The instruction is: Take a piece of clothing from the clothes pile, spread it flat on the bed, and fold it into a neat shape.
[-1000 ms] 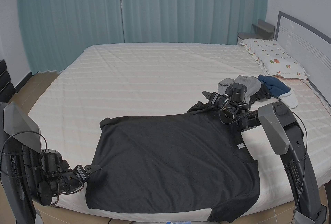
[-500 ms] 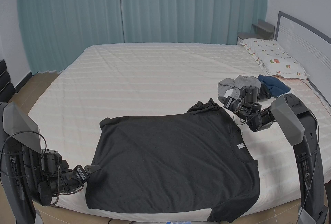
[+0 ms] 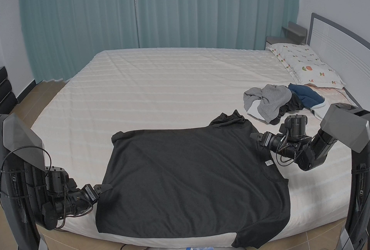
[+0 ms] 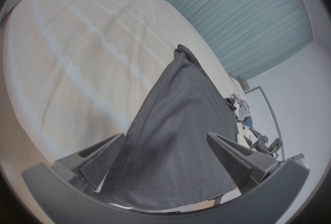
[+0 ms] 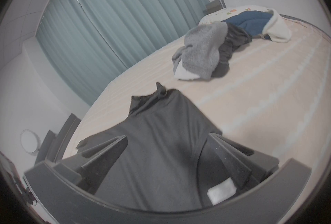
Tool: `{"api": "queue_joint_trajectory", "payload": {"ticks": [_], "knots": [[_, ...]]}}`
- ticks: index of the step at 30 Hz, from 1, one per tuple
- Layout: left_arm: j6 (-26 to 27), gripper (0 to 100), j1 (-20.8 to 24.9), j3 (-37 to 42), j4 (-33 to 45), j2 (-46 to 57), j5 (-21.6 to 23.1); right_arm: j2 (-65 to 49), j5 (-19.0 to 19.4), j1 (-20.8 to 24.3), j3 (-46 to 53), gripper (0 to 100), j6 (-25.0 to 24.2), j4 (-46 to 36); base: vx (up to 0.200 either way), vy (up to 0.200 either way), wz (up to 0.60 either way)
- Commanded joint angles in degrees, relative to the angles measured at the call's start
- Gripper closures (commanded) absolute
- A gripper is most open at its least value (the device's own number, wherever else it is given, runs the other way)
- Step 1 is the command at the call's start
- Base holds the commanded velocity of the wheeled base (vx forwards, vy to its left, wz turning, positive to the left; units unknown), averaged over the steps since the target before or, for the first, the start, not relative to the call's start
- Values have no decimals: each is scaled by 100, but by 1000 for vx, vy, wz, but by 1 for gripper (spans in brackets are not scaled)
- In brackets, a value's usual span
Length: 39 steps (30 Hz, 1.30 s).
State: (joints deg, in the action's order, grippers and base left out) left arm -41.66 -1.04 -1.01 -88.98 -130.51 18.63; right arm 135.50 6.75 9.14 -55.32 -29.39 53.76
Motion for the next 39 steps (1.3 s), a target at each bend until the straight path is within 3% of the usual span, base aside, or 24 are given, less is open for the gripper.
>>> {"api": "queue_joint_trajectory", "payload": {"ticks": [1, 2, 5, 8, 14, 20, 27, 33, 39], "knots": [[-9, 0, -37, 101, -5, 61, -17, -1544, 581, 105, 5075, 0, -330, 2930, -200, 0, 0], [-9, 0, -37, 101, 3, 70, -17, -1518, 608, 105, 5523, 0, -568, 3351, -200, 0, 0], [-80, 0, -37, 101, 30, 184, -35, -1526, 555, 132, 5523, 0, -1763, 3387, -200, 0, 0], [-159, 0, -55, 101, 56, 421, -35, -1614, 608, 96, 5532, 0, -1956, 3343, -200, 0, 0], [-141, 0, -46, 101, 654, 1177, -17, -1632, 538, 184, 5532, 0, -1965, 3184, -167, 0, 0], [-115, 0, -28, 101, 1234, 1467, 405, -1896, 265, 35, 5532, 0, -1948, 3176, 0, 0, 0], [-80, 0, 148, 101, 1638, 1063, 378, -2326, 247, -651, 5532, 0, -1886, 3264, 0, 0, 0], [-62, 0, 165, 101, 1665, 993, 97, -2247, 344, -1371, 5523, 0, -1974, 3589, 0, 0, 0], [-53, 0, 200, 101, 1700, 957, 80, -2247, 502, -1389, 5532, 0, -1974, 3580, 0, 0, 0]]}}
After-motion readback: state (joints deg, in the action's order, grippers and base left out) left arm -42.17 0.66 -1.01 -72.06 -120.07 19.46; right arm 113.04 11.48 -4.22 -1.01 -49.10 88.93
